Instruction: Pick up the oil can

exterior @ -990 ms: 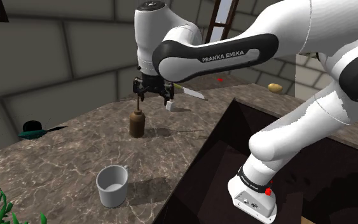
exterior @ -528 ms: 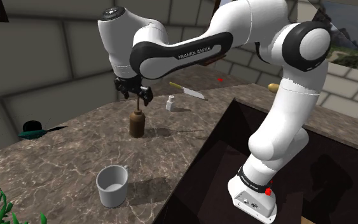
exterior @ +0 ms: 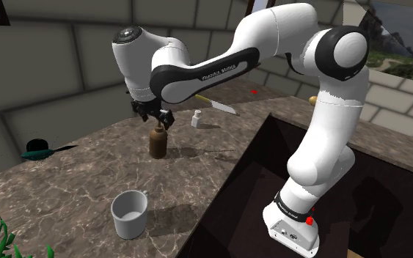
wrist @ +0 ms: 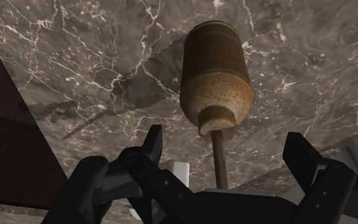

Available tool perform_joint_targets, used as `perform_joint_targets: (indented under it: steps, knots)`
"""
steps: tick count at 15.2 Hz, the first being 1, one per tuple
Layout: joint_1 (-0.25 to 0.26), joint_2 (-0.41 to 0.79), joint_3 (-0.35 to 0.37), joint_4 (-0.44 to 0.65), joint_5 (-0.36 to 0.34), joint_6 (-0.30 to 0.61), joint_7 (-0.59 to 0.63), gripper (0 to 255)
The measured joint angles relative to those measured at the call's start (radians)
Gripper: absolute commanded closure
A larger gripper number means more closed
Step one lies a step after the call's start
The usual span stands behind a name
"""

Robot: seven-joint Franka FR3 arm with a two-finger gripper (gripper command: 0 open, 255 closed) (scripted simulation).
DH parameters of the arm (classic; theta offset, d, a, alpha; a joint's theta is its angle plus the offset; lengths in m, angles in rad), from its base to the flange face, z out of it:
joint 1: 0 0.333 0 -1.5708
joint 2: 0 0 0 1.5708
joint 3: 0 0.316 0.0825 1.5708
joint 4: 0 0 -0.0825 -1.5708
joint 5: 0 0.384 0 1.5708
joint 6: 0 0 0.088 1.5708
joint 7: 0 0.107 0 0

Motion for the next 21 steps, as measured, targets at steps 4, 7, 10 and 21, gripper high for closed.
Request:
perform_joint_targets:
  steps: [4,7,10,21]
  knots:
    - [0.001,0.002,-0.001,-0.003,-0.003,0.003,0.003,255]
    - [0.001,0.002,-0.001,-0.003,-0.003,0.004,0.003,255]
    - [0.0,0.001,-0.001,-0.004,-0.003,0.005,0.003,255]
    - [-0.02,-0.053,0.025,0.078,0.056,-0.083,-0.07,255]
